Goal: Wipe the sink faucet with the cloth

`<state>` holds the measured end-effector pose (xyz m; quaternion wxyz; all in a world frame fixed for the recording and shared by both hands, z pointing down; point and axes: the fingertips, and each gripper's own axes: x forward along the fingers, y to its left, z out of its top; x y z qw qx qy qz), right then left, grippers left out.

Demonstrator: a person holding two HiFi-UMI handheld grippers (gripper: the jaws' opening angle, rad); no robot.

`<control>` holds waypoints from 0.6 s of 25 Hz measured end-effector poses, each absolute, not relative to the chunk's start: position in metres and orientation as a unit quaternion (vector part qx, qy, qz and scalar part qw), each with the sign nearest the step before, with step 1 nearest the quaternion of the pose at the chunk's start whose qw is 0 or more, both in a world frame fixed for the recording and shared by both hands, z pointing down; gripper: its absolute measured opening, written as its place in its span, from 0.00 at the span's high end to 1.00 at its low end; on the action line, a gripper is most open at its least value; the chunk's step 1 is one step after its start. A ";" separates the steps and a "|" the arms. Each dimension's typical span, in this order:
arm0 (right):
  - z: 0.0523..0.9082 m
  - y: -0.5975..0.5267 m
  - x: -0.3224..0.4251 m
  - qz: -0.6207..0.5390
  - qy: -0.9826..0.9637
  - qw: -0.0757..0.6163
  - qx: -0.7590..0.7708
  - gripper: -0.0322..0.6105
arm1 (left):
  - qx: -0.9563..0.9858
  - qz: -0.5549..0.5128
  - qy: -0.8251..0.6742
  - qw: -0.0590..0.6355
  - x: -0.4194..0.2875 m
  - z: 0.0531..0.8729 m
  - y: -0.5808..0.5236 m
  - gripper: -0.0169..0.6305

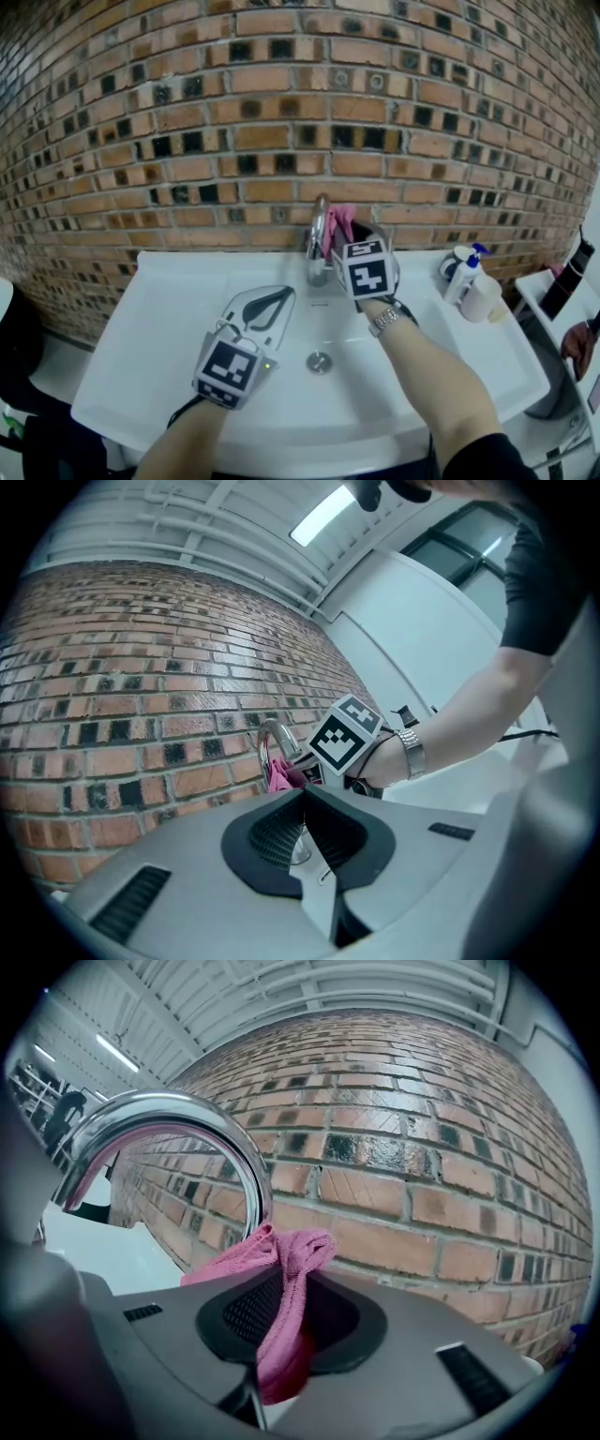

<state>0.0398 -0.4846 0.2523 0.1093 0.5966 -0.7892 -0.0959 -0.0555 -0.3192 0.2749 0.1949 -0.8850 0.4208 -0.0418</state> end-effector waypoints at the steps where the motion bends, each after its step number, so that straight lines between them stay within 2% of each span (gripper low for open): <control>1: 0.255 -0.485 0.040 -0.094 -0.789 0.111 0.597 0.83 | -0.885 -0.043 0.420 0.197 -0.055 0.275 -0.319 0.96; 15: 0.272 -0.476 0.035 -0.109 -0.781 0.141 0.599 0.83 | -0.885 -0.045 0.417 0.203 -0.053 0.276 -0.319 0.96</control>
